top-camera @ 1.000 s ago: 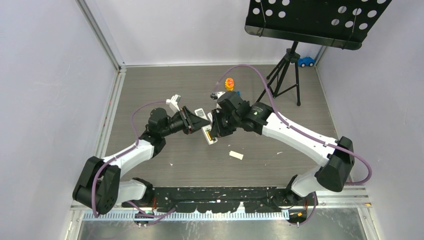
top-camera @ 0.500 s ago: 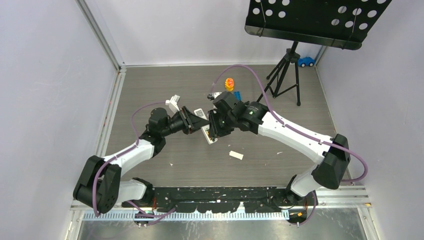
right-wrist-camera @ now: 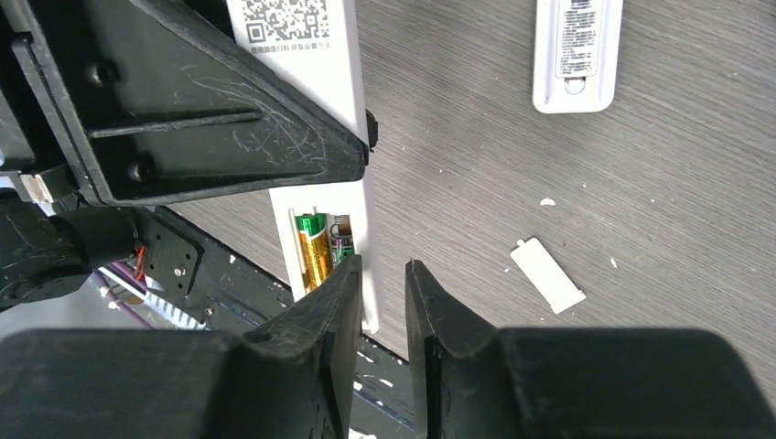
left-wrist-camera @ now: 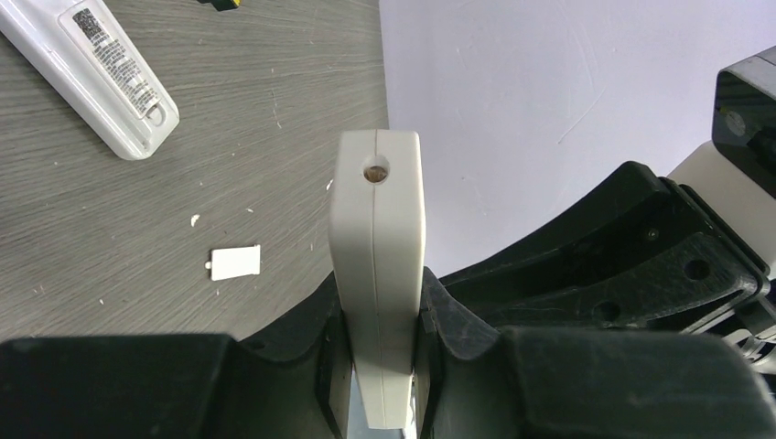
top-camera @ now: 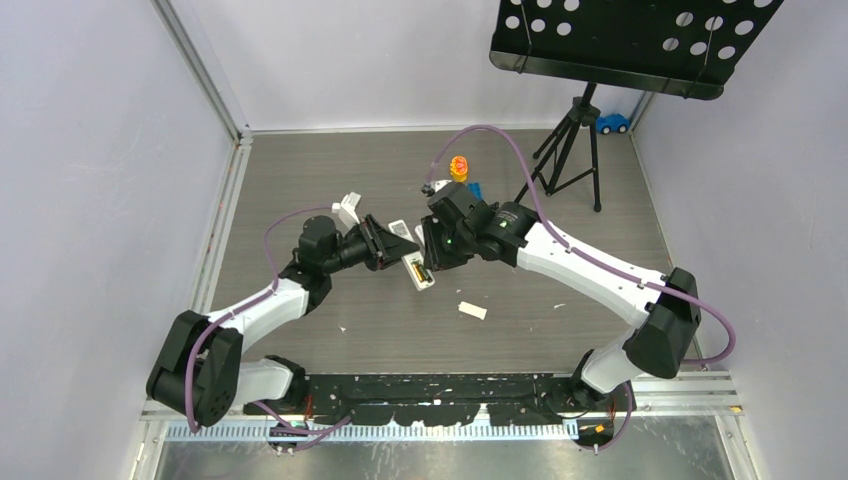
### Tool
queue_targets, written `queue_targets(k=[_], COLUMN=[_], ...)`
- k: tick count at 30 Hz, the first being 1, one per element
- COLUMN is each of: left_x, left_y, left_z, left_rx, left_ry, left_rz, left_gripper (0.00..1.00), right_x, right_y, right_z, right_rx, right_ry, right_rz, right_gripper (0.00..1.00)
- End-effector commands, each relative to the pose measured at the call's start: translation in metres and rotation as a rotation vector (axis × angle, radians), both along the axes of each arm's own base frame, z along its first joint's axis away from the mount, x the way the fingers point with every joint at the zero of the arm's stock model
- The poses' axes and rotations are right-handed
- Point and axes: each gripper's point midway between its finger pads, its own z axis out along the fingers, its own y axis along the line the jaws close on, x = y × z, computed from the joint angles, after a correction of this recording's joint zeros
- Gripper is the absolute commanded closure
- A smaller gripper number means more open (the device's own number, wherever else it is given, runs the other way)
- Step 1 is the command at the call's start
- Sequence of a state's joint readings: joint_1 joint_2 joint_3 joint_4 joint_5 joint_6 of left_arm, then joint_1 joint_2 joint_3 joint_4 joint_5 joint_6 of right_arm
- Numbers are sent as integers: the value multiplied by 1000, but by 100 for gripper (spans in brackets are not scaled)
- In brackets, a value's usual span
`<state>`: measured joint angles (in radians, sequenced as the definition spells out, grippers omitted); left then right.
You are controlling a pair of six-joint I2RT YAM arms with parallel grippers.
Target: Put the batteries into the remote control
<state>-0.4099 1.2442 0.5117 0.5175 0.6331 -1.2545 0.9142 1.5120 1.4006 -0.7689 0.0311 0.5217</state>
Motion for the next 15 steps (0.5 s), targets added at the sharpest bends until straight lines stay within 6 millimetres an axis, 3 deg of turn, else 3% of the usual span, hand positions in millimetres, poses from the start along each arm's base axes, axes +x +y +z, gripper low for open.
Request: queue_targets(k=[1,4,8,12,15], left_x=[2,3,4,7,11], left_y=[-1,-1,0,3,7], left_z=[14,14,18,31,43], left_rx=[-27,-30,-61,-151,-215], left_ry=[-29,-24,12,73,101], left_rz=[-13,-9,3,52,105], left_gripper=[100,100,100,100,100], right_x=[6,3,11,23,18], right_y=[0,4,-3,-20,-28], right_z=[29,35,52,75,95], right_rx=[57,107,228,472,692], right_ry=[-66,-74,-150,-264,-286], right_rz=[-18,-11,-127,-330,-400], right_gripper=[69,61,41,27,22])
